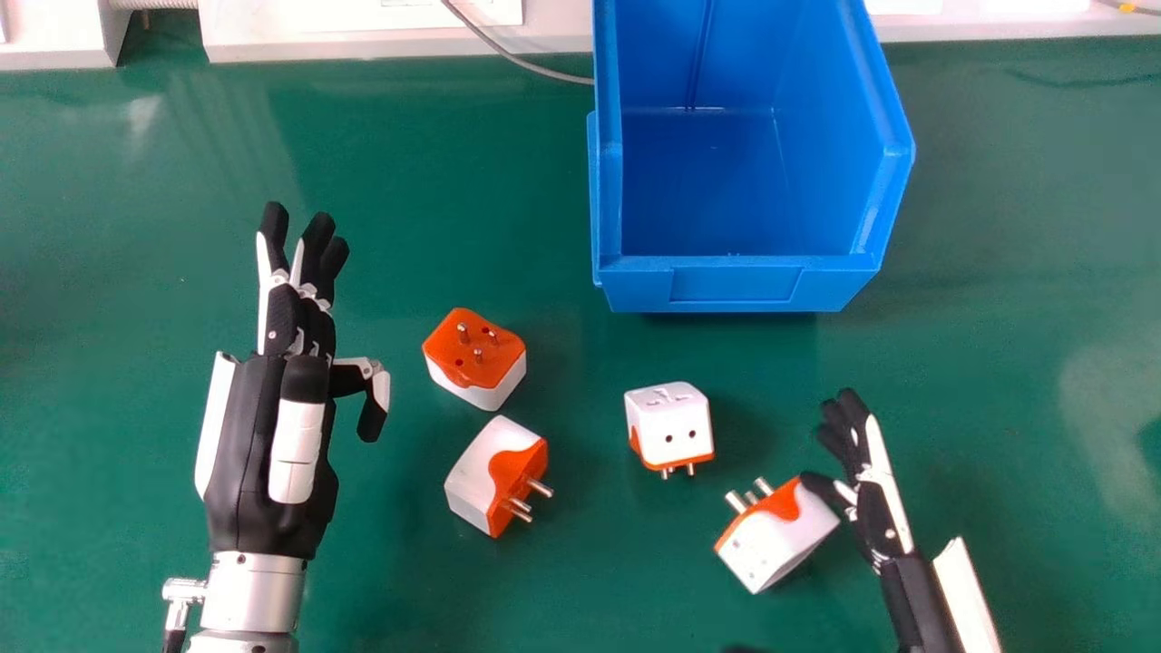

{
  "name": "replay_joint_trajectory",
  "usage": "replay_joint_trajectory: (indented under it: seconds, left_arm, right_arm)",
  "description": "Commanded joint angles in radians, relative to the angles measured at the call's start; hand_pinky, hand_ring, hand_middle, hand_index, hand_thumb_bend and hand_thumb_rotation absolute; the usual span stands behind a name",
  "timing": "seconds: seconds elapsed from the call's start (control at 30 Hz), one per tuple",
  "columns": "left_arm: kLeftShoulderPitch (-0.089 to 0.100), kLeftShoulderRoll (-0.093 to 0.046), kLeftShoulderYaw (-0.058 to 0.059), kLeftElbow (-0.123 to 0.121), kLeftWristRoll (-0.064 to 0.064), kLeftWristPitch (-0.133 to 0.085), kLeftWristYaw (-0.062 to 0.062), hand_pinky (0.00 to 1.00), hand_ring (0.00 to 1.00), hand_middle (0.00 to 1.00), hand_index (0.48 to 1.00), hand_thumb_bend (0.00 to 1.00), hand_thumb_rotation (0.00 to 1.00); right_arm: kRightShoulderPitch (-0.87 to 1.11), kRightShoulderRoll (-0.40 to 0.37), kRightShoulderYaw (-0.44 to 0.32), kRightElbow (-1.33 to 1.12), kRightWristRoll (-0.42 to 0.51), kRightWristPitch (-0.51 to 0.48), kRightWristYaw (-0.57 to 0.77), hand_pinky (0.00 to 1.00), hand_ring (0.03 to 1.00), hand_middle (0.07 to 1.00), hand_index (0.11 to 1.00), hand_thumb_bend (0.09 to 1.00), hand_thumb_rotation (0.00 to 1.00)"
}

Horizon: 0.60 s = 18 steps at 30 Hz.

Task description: Pick all objects and put in blue box

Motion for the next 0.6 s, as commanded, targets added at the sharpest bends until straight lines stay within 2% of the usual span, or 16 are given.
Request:
replay_joint_trajectory:
  seconds: [0.0,0.03,0.17,0.3,0.47,0.57]
  left_arm:
    - [-0.009,0.002,-0.001,-0.009,0.001,-0.007,0.000,0.00,1.00,1.00,0.983,1.00,0.91]
    - [-0.007,0.003,-0.001,-0.011,0.000,-0.008,-0.001,0.00,1.00,1.00,0.982,1.00,0.91]
    - [-0.007,0.004,0.001,-0.012,-0.005,-0.008,-0.005,0.00,1.00,1.00,0.983,1.00,0.91]
    - [-0.007,0.004,0.000,-0.008,-0.001,-0.010,-0.003,0.00,1.00,1.00,0.983,1.00,0.91]
    - [-0.011,0.004,-0.001,-0.008,-0.001,-0.006,-0.003,0.00,1.00,1.00,0.982,1.00,0.91]
    - [-0.015,0.004,0.002,-0.003,-0.002,-0.006,-0.001,0.00,1.00,1.00,0.981,1.00,0.91]
  right_arm:
    - [-0.006,-0.060,0.043,-0.007,-0.052,-0.004,-0.061,0.88,0.971,0.983,1.000,0.654,0.83]
    - [-0.015,-0.079,0.063,0.003,-0.052,-0.012,-0.073,0.89,0.982,0.989,1.000,0.779,0.75]
    - [-0.017,-0.123,0.123,-0.023,-0.073,0.003,-0.143,0.91,0.993,0.996,1.000,0.911,0.65]
    - [0.028,-0.141,0.168,-0.118,-0.010,0.058,-0.110,0.94,0.998,0.999,1.000,0.972,0.63]
    - [0.049,-0.162,0.208,-0.176,0.035,0.121,-0.091,0.98,1.000,1.000,1.000,0.994,0.68]
    - [0.039,-0.167,0.230,-0.162,0.071,0.119,-0.092,0.99,1.000,1.000,1.000,0.998,0.68]
